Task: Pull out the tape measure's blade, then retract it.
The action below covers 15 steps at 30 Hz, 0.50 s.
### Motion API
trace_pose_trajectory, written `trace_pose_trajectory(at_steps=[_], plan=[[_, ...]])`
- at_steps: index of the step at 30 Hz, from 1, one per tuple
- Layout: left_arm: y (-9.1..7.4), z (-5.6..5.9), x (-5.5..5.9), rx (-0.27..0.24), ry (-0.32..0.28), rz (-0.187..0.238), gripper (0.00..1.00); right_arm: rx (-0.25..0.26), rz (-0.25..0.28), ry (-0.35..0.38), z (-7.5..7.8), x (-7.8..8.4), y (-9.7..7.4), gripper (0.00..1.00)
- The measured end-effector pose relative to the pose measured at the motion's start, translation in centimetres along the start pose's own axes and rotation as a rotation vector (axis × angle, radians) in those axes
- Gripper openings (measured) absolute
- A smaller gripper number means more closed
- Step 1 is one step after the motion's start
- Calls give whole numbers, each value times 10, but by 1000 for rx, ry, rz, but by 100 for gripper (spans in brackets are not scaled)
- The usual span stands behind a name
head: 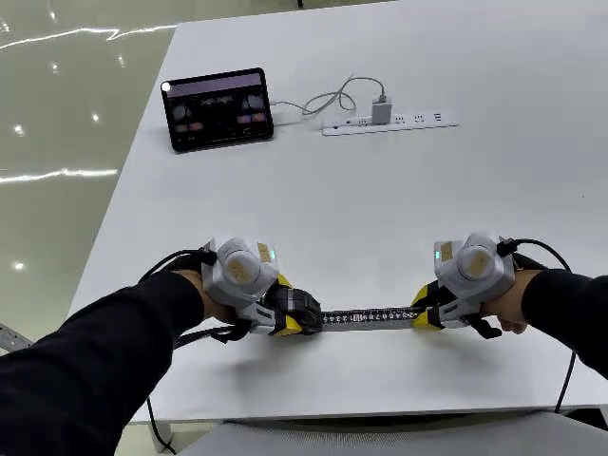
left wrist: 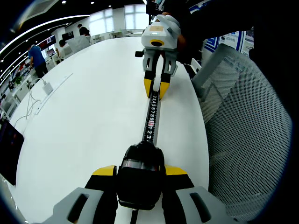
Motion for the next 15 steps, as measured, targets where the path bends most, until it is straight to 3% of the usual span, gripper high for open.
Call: trace_pose_trajectory(at_steps=[15], plan=[[0, 0, 0, 0, -3, 0, 32, 5, 2, 10, 2, 8, -4, 10]])
Point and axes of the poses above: the centre of the closed fingertips' face, and the gripper's own axes: y roughly forward along the fingers, z roughly to its right, x roughly out of its underside, the point moved 9 cm from there along -y, roughly backward along the fingers, and after that the axes turned 3 degrees about y, right-handed, at the moved point
